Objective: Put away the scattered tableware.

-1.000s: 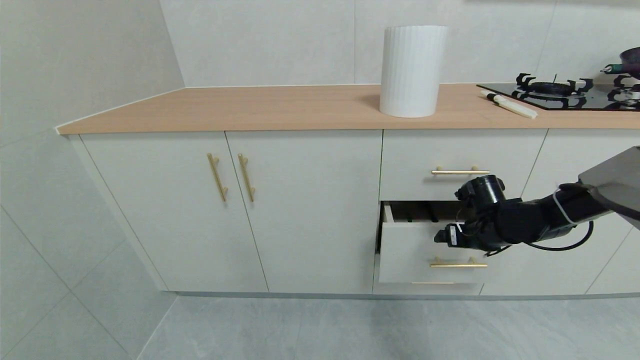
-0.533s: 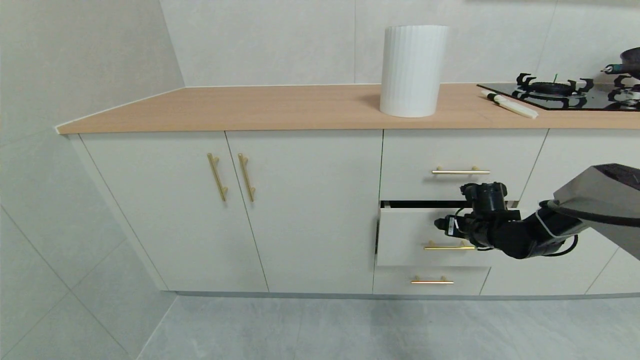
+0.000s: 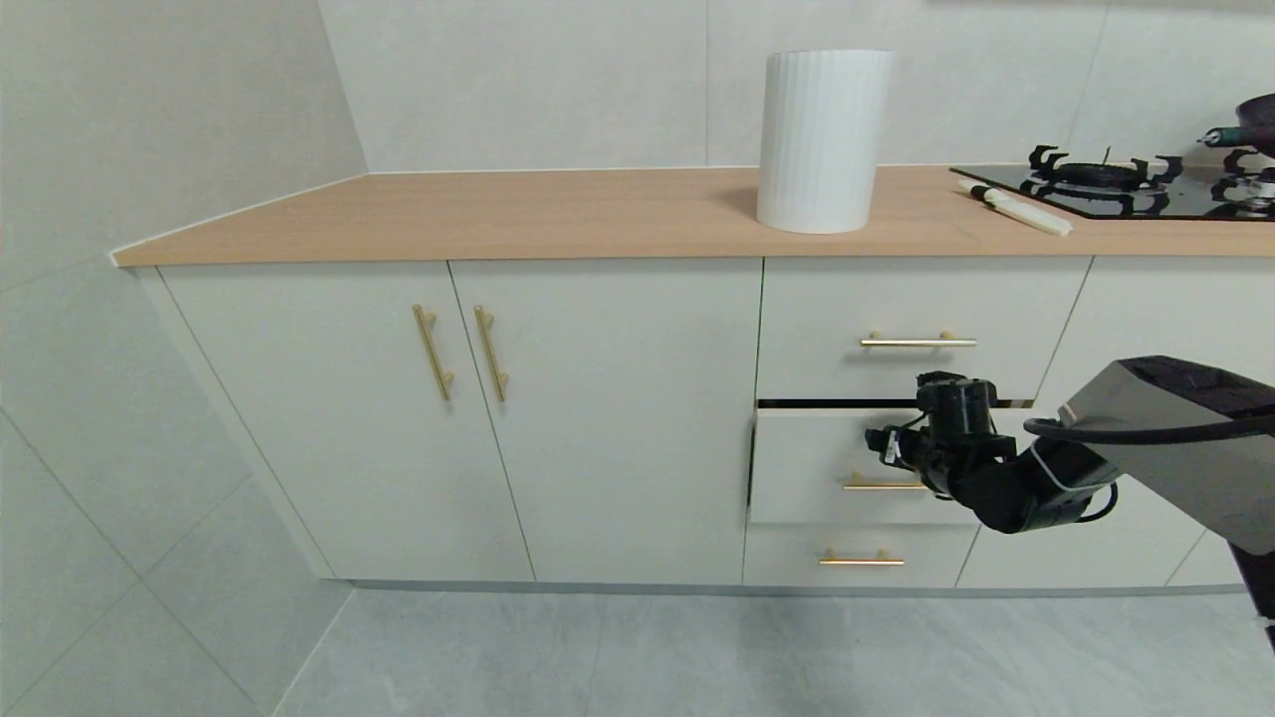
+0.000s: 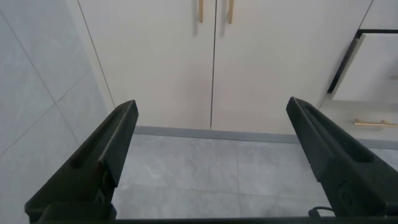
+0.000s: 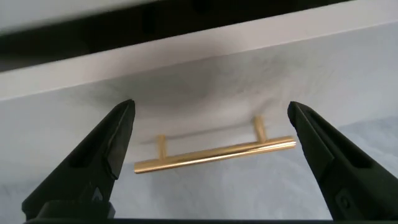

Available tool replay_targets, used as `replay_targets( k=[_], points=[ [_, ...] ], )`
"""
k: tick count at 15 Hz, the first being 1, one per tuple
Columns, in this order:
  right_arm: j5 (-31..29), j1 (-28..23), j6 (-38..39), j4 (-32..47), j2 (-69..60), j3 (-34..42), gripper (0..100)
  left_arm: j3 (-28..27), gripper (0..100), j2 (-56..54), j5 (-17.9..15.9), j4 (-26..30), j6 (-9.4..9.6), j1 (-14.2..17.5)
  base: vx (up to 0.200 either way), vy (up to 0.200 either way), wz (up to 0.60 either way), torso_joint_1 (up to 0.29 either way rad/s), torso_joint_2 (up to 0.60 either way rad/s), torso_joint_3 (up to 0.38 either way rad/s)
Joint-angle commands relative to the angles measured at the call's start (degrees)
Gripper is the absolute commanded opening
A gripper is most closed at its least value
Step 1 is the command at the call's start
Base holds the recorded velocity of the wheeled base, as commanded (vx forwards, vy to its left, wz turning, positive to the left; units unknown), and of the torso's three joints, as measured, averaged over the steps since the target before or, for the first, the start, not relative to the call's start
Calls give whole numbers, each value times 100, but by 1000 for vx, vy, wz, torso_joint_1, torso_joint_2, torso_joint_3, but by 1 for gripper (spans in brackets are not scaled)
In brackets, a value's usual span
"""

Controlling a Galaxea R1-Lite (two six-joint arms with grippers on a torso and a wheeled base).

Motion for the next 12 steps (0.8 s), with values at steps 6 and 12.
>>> replay_targets(
  k=[6,12],
  points=[
    [-43,-73,289,19,300,-504,100,0,100,2,1,-1,-1,1,0,0,0,0,0,0],
    [-78,-99,562,63,546,-1022,100,0,100,2,1,-1,-1,1,0,0,0,0,0,0]
  ],
)
